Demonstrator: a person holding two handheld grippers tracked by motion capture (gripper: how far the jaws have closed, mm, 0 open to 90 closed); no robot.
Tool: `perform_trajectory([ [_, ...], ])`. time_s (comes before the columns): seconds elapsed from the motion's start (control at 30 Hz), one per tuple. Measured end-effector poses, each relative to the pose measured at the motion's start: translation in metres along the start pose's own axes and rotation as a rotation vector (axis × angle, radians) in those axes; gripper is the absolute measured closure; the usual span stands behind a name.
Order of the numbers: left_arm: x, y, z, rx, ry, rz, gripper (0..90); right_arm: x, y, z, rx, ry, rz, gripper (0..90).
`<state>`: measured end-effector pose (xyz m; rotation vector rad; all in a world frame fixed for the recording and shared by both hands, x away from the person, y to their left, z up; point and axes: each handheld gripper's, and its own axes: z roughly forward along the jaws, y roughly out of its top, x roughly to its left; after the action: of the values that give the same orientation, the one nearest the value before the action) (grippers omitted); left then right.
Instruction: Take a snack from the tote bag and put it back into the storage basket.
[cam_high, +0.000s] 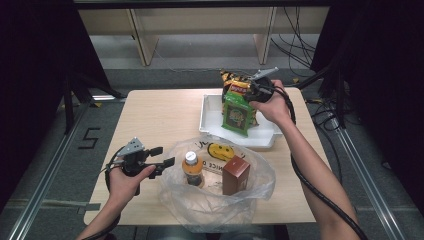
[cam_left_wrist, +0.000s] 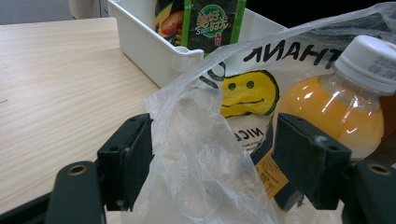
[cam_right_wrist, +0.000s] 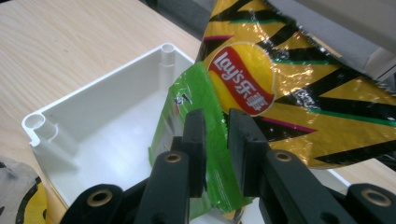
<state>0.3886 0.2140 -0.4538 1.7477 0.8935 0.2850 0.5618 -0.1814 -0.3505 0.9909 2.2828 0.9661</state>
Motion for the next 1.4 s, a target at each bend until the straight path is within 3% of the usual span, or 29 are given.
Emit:
perform_trajectory([
  [0.13,-0.001,0.000,0.000,-0.002,0.002,-0.007,27.9,0.003,-0.002,-0.007,-0.010,0.005,0.012,82.7],
  [0.17,0.000,0.000,0.000,-0.002,-0.002,0.002,27.9,0.003,-0.003,-0.009,-0.004,0.000,-0.004,85.8],
  [0.23,-0.001,0.001,0.000,-0.002,-0.002,0.002,27.9,0.004,-0.006,-0.012,0.003,0.013,0.019,90.0],
  [0.3,-0.001,0.001,0.000,-0.002,-0.002,0.002,27.9,0.004,-0.009,-0.015,0.019,0.024,0.016,90.0],
  [0.33,-0.001,0.001,0.000,-0.002,-0.004,0.005,27.9,0.006,-0.011,-0.014,0.001,0.017,0.033,90.0],
  [0.4,-0.002,0.000,0.000,-0.002,0.001,-0.009,27.9,0.006,-0.014,-0.018,0.027,0.033,0.023,90.0],
  [0.43,-0.002,0.000,0.001,-0.005,-0.002,-0.009,27.9,0.010,-0.015,-0.019,0.021,0.036,0.061,90.0],
  [0.47,-0.002,0.001,0.000,-0.005,-0.002,-0.008,27.9,0.012,-0.016,-0.021,0.035,0.046,0.065,90.0],
  [0.53,-0.002,0.001,-0.001,-0.002,0.001,-0.005,27.9,0.014,-0.018,-0.024,0.036,0.072,0.071,85.4],
  [0.63,-0.001,0.001,-0.001,-0.003,0.001,0.008,27.9,0.019,-0.020,-0.033,0.050,0.074,0.092,78.3],
  [0.7,-0.002,0.001,-0.001,-0.005,0.001,0.007,27.9,0.022,-0.021,-0.038,0.013,0.080,0.090,74.1],
  [0.73,-0.002,0.001,-0.001,-0.007,-0.004,0.007,27.9,0.025,-0.021,-0.043,0.026,0.080,0.118,71.5],
  [0.77,-0.003,0.002,-0.001,-0.007,-0.003,0.003,27.9,0.025,-0.022,-0.046,0.008,0.087,0.098,68.8],
  [0.8,-0.004,0.002,-0.002,-0.007,0.005,-0.004,27.9,0.028,-0.021,-0.053,0.037,0.093,0.126,66.7],
  [0.9,-0.004,0.002,-0.002,-0.014,-0.004,0.006,27.9,0.038,-0.024,-0.065,0.009,0.111,0.150,62.1],
  [1.03,-0.004,0.003,-0.003,-0.010,0.002,0.011,27.9,0.050,-0.028,-0.081,-0.053,0.130,0.166,58.2],
  [1.13,-0.004,0.002,-0.002,-0.015,-0.001,-0.003,27.8,0.057,-0.032,-0.091,-0.058,0.140,0.136,56.2],
  [1.3,-0.004,0.002,-0.002,-0.010,-0.001,0.009,27.8,0.072,-0.038,-0.108,-0.067,0.169,0.167,52.9],
  [1.4,-0.005,0.002,-0.002,-0.005,0.000,0.008,27.8,0.080,-0.043,-0.115,-0.092,0.197,0.161,51.4],
])
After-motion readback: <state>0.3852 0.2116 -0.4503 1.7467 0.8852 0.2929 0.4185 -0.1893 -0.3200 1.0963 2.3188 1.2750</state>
